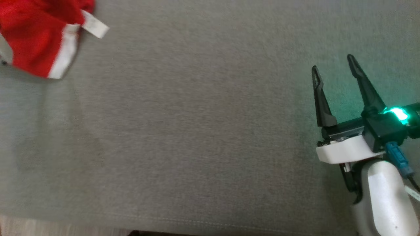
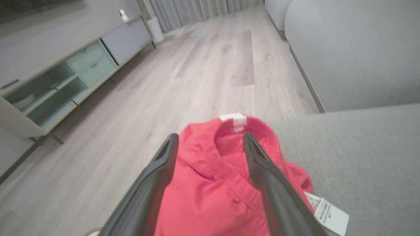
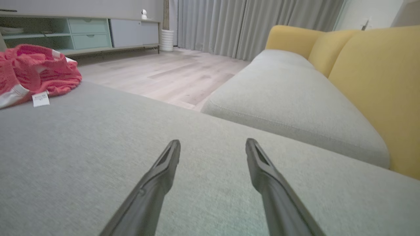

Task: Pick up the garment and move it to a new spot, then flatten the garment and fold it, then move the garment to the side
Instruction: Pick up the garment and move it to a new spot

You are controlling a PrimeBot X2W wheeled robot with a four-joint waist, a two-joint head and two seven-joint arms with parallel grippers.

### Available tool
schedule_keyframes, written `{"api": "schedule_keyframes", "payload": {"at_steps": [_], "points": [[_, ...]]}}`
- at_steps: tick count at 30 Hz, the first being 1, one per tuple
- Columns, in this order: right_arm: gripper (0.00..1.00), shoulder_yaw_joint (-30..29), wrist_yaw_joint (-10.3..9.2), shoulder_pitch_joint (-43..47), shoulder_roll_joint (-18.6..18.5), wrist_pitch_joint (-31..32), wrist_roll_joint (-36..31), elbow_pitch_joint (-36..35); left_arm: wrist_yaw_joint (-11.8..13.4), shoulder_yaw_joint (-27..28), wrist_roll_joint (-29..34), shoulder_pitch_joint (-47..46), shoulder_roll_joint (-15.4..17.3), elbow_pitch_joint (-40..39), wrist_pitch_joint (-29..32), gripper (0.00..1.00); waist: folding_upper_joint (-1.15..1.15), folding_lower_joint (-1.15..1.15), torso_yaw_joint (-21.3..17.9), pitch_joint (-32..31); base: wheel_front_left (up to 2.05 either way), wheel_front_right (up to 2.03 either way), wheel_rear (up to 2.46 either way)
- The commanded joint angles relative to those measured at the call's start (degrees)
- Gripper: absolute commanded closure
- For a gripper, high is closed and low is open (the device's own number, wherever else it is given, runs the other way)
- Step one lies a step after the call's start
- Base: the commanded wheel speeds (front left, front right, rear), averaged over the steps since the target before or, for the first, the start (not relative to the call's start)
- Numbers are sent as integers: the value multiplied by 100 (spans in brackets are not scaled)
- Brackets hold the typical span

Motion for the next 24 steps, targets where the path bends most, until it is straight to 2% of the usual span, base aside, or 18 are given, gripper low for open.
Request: {"api": "schedule_keyframes", "payload": {"at_steps": [1, 8, 15, 18, 19, 24], "points": [[0, 99, 43, -76, -41, 43, -50, -287, -18, 125, -42, -246, 263, 176, 84, 0, 0, -2, -388, 495, 0, 0, 0], [0, 104, 43, -19, -60, 58, -21, -379, -57, 36, -182, -240, 137, 941, 268, 0, 0, -2, -496, 654, 0, 0, 0], [0, 97, 43, 25, -68, 77, -15, -423, 22, -53, -190, -302, 105, 1582, 520, 0, 0, -2, -538, 667, 0, 0, 0], [0, 100, 43, 35, -64, 72, -1, -387, 16, -87, -190, -347, 121, 1700, 511, 96, 0, -2, -533, 630, 0, 0, 0], [0, 104, 43, 42, -62, 65, 5, -366, 11, -107, -179, -359, 136, 1721, 495, 100, 0, -2, -527, 604, 0, 0, 0], [0, 122, 43, 62, -47, -1, 50, -227, -18, -248, -78, -388, 233, 1744, 389, 100, 0, -2, -484, 381, 0, 0, 0]]}}
